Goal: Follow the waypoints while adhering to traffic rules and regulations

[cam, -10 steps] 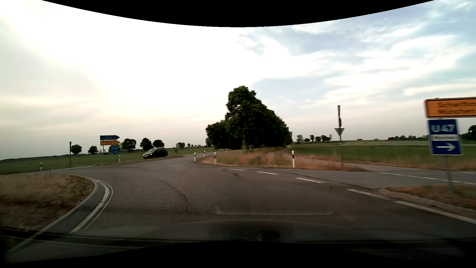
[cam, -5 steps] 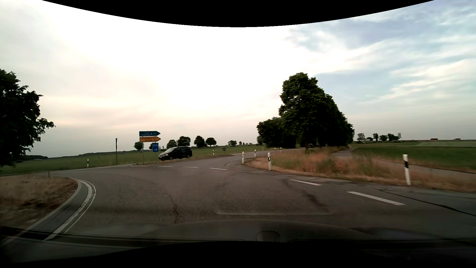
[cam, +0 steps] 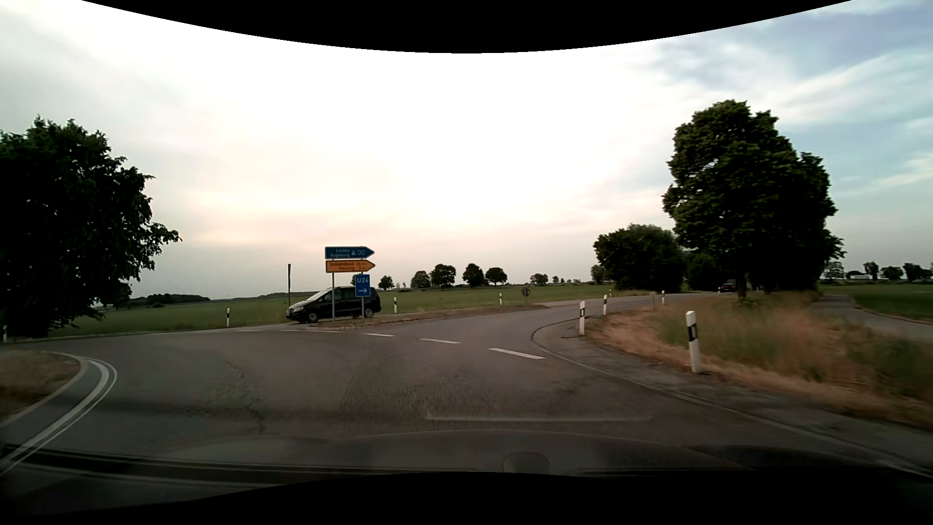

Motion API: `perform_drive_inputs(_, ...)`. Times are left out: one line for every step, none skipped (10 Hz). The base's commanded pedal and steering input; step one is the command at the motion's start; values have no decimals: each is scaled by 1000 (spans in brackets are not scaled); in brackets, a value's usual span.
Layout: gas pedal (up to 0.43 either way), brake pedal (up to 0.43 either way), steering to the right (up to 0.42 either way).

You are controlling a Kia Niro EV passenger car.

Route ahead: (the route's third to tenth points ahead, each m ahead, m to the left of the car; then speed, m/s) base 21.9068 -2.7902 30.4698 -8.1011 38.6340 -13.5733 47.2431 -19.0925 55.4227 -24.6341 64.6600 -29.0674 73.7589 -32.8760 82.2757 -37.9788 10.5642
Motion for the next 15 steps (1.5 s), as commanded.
perform_drive_inputs(228, 6, -55)
perform_drive_inputs(228, 6, -15)
perform_drive_inputs(228, 6, 12)
perform_drive_inputs(220, 6, 36)
perform_drive_inputs(220, 6, 54)
perform_drive_inputs(220, 6, 79)
perform_drive_inputs(220, 6, 101)
perform_drive_inputs(220, 6, 119)
perform_drive_inputs(220, 6, 126)
perform_drive_inputs(220, 6, 129)
perform_drive_inputs(220, 6, 133)
perform_drive_inputs(220, 6, 137)
perform_drive_inputs(220, 6, 139)
perform_drive_inputs(228, 6, 139)
perform_drive_inputs(248, 6, 139)
